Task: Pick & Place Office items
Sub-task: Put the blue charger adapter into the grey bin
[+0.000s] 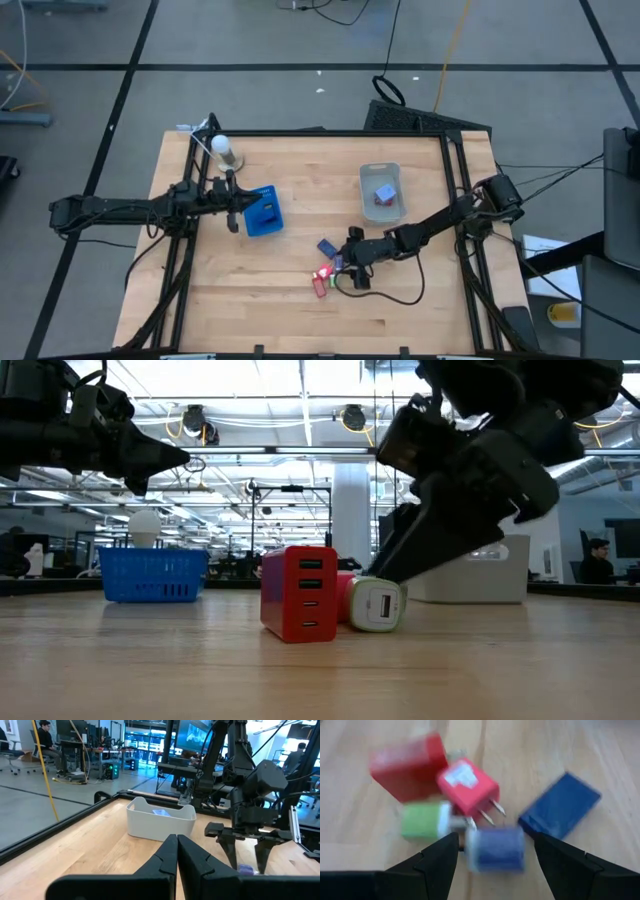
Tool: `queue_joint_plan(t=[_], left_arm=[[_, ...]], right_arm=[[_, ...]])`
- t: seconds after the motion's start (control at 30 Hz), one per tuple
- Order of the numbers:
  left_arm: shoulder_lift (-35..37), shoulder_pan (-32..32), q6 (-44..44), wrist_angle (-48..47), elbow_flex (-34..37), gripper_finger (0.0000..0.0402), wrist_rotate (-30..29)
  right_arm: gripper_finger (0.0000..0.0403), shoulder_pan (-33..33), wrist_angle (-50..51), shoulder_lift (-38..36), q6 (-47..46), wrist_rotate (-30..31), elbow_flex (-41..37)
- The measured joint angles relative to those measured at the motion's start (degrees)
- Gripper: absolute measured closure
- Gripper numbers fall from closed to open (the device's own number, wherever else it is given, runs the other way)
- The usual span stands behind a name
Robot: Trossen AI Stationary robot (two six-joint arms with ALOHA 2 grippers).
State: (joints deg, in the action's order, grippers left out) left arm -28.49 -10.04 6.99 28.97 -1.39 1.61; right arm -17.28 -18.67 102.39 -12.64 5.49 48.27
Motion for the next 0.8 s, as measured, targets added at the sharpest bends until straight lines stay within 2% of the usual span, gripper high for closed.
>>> queue_joint_plan(t=[0.23, 0.5, 0.67, 0.8], left_arm=[[0.0, 0.1, 0.0, 0.0, 0.0, 0.0392, 0.0], [0.0, 0.1, 0.0, 0.0, 0.0, 0.0392, 0.0], [0.0, 0.1, -0.1, 0.0, 0.0, 0.0392, 0.0], [0.0, 0.1, -0.2, -0.1, 0.0, 0.0392, 0.0]], right_arm=[[0.0161, 0.4, -0.4, 0.9, -0.2, 0.4, 0.1], [0.0247, 0.5, -0.2, 0.9, -0.2, 0.2, 0.1], [0.0250, 0.5, -0.2, 0.7, -1.9, 0.3, 0.1], [0.0246, 0.0, 0.2, -2.4, -1.7, 0.5, 0.0]])
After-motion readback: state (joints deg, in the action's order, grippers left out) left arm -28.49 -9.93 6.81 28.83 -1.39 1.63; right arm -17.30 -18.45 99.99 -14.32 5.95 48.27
